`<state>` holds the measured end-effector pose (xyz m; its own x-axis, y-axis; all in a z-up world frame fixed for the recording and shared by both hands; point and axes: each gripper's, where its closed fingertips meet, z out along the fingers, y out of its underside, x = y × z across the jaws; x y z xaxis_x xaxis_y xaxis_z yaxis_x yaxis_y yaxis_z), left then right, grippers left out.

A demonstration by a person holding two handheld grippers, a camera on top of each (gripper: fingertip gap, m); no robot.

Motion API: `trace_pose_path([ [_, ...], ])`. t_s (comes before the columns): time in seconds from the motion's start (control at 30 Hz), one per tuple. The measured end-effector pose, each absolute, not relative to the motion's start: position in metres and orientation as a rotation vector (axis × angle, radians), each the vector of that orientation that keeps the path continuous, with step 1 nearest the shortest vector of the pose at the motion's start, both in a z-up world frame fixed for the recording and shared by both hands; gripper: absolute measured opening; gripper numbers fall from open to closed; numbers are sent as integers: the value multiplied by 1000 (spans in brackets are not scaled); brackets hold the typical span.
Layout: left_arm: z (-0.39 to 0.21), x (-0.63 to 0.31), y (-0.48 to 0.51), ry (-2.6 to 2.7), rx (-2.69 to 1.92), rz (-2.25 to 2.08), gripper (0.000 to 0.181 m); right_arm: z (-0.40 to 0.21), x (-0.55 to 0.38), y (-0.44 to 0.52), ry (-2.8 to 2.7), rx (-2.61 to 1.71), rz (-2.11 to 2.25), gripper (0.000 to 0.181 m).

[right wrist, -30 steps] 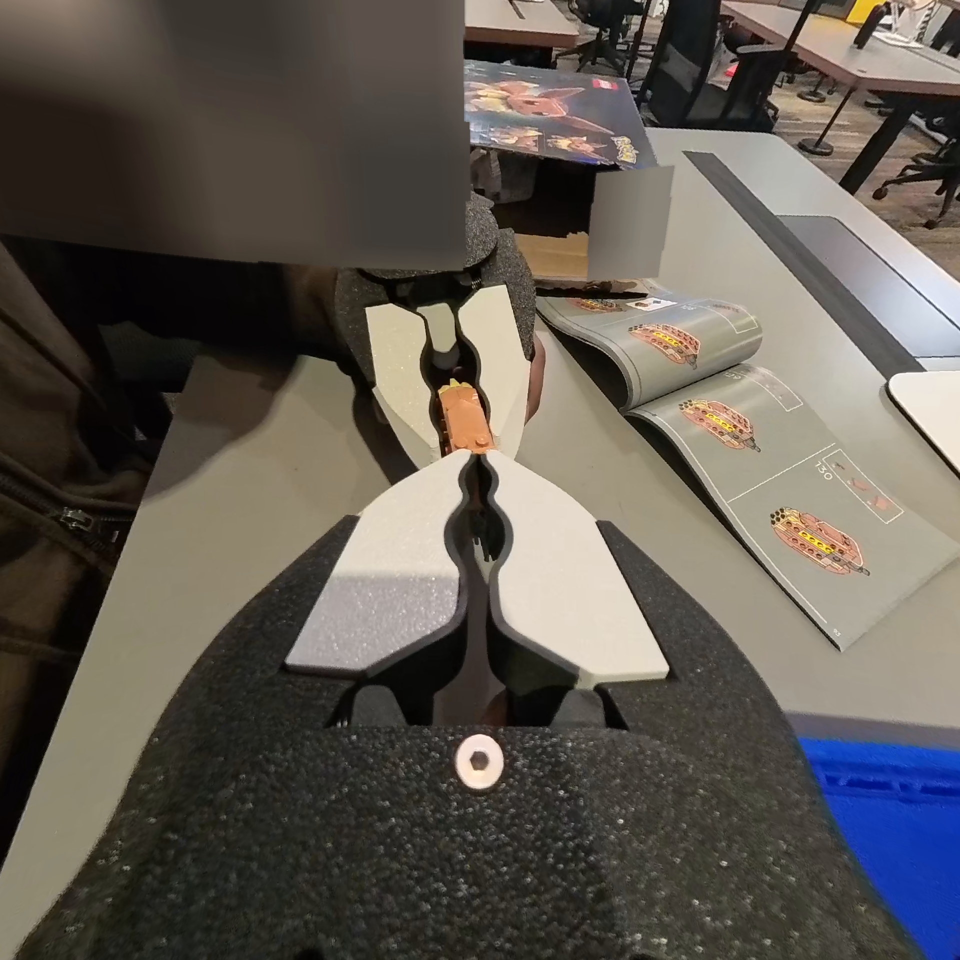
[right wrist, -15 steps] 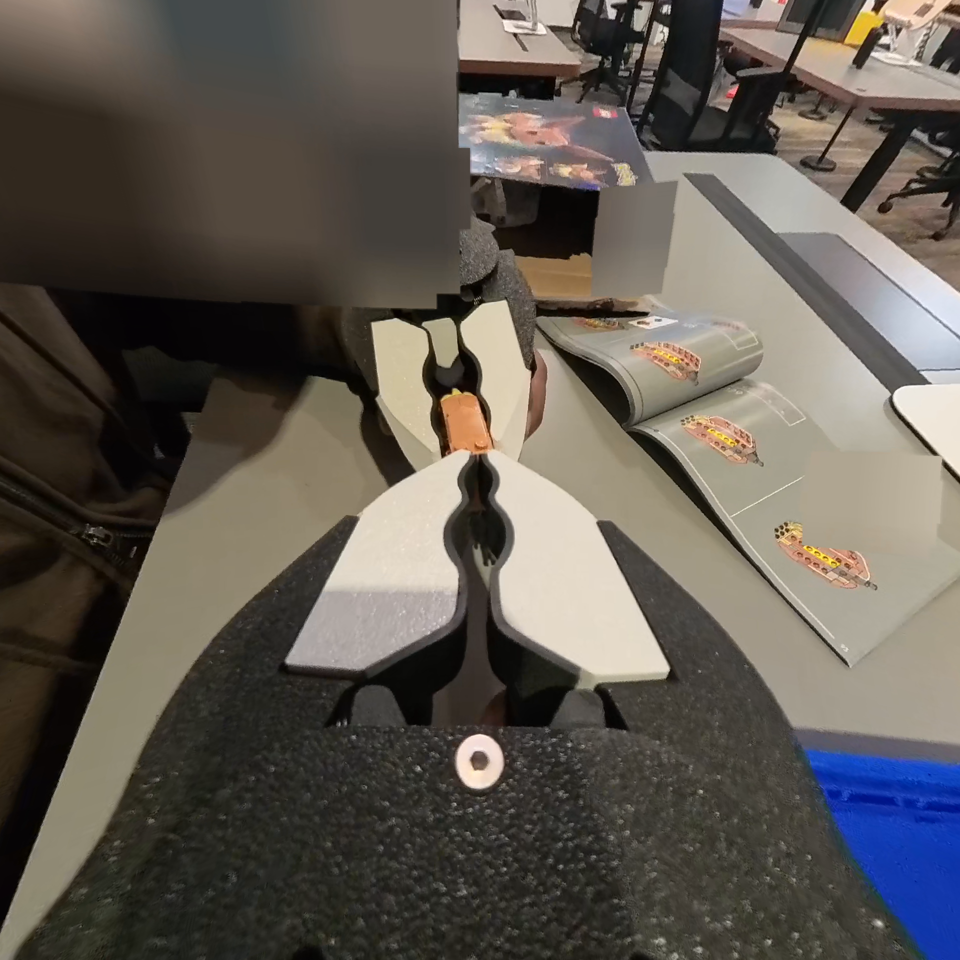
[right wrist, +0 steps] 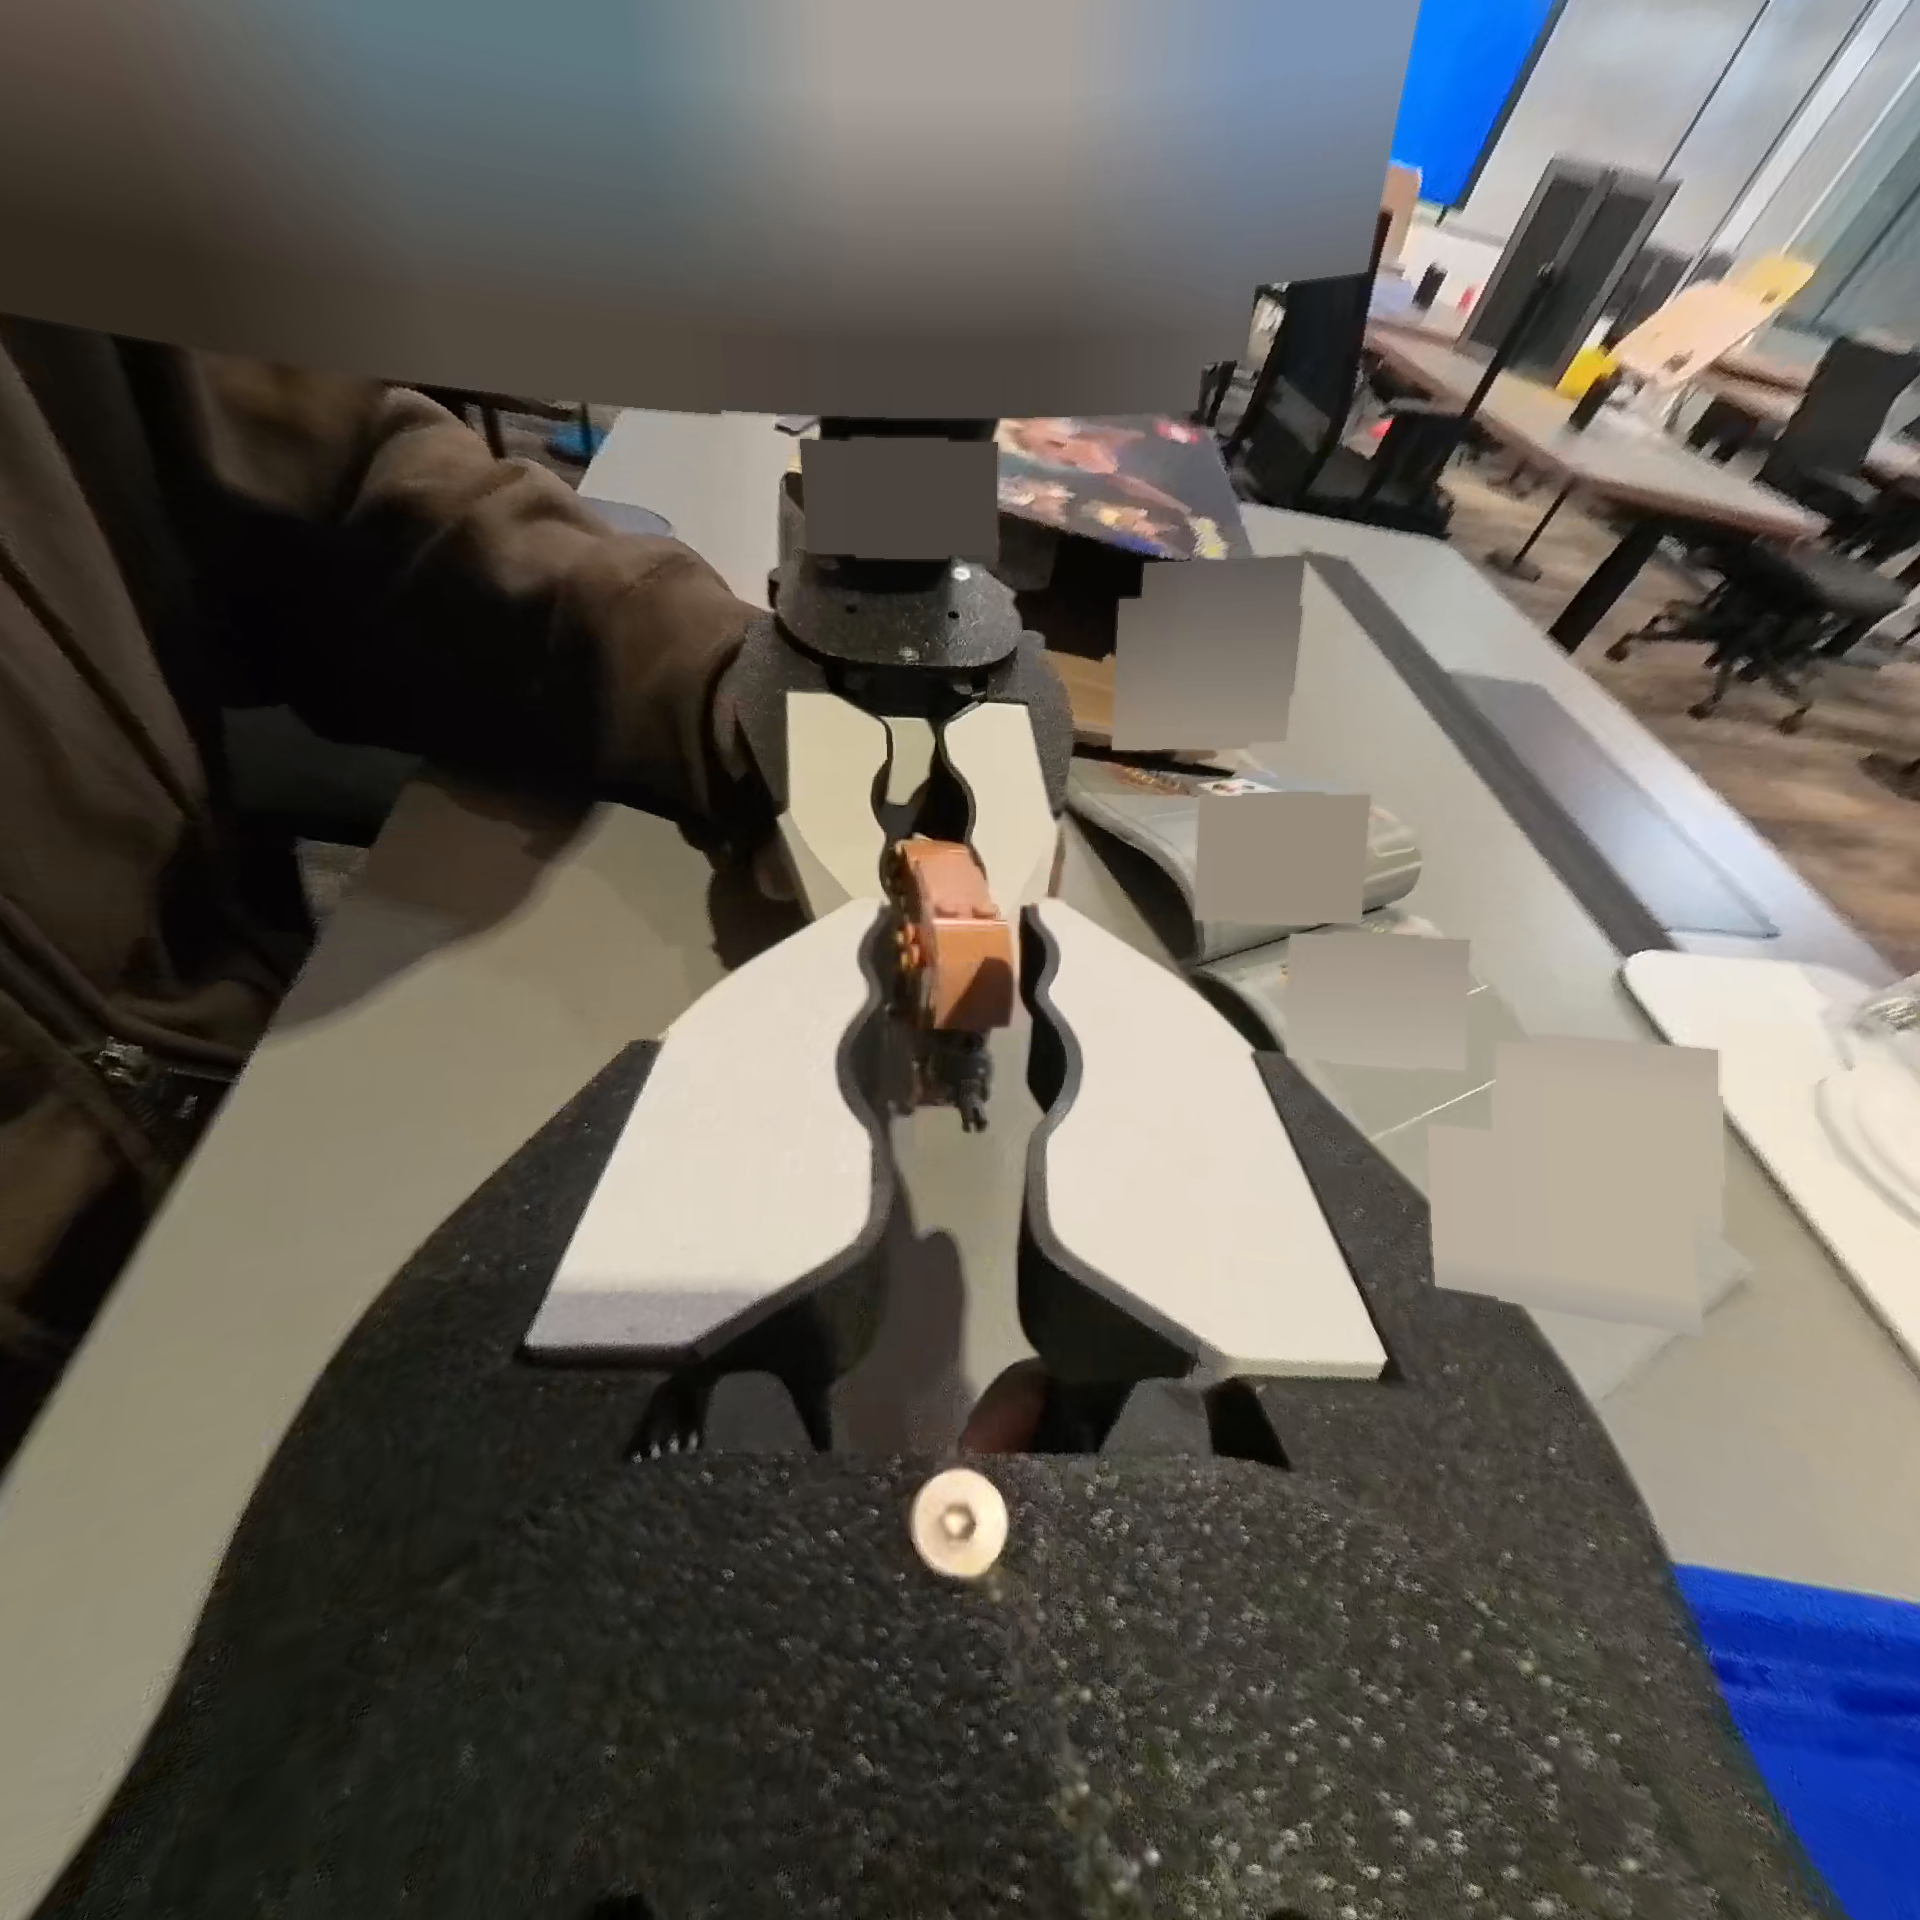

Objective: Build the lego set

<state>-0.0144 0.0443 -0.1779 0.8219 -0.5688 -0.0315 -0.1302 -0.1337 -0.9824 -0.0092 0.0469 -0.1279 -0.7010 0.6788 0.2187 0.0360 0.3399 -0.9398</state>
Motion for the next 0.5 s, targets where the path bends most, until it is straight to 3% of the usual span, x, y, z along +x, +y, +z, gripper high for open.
trace_pose_path([
  [0.5,-170,-19,38,436,-1658,-663,22,-151,-17,48,-1884,-67,859,67],
])
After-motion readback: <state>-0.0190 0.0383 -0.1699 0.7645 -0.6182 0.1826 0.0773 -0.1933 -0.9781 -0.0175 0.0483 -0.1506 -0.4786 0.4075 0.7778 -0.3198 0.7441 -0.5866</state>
